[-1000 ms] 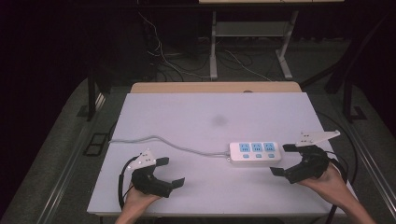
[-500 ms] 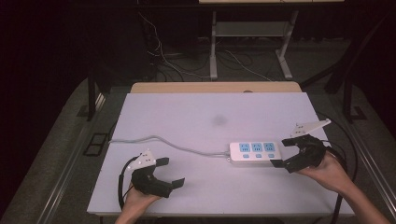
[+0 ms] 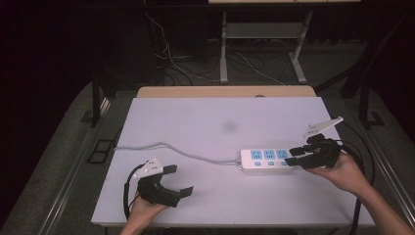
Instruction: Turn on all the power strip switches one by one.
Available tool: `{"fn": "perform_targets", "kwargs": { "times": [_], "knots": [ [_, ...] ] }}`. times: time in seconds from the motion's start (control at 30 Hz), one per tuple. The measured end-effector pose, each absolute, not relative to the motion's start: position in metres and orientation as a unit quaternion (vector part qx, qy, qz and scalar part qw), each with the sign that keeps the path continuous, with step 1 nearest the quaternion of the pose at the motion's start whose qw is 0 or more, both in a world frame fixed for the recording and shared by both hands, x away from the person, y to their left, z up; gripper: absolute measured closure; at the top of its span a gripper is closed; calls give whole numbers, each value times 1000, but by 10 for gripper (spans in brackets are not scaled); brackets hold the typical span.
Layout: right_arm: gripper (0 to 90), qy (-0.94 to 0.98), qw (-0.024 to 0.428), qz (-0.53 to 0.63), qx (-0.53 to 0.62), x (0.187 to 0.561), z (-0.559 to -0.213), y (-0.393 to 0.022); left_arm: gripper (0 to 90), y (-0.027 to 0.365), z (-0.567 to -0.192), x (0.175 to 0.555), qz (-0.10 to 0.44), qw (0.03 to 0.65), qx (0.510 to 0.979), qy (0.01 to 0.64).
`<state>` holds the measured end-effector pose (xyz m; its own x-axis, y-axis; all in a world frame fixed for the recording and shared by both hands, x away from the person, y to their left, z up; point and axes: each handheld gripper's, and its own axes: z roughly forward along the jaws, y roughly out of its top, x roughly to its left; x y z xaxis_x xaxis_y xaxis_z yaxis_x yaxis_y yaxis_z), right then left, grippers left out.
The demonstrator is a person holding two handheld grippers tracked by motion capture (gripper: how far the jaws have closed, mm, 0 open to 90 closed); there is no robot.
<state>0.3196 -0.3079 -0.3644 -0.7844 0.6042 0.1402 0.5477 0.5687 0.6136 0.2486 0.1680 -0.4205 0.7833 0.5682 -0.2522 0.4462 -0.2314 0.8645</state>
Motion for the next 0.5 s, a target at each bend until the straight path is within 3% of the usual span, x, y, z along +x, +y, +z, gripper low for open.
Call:
{"fn": "perform_targets", "kwargs": {
  "times": [0.5],
  "knots": [
    [824,893,21,319,316,334,-376,-310,0,169,-421,249,60,529,782,324]
  ]
}}
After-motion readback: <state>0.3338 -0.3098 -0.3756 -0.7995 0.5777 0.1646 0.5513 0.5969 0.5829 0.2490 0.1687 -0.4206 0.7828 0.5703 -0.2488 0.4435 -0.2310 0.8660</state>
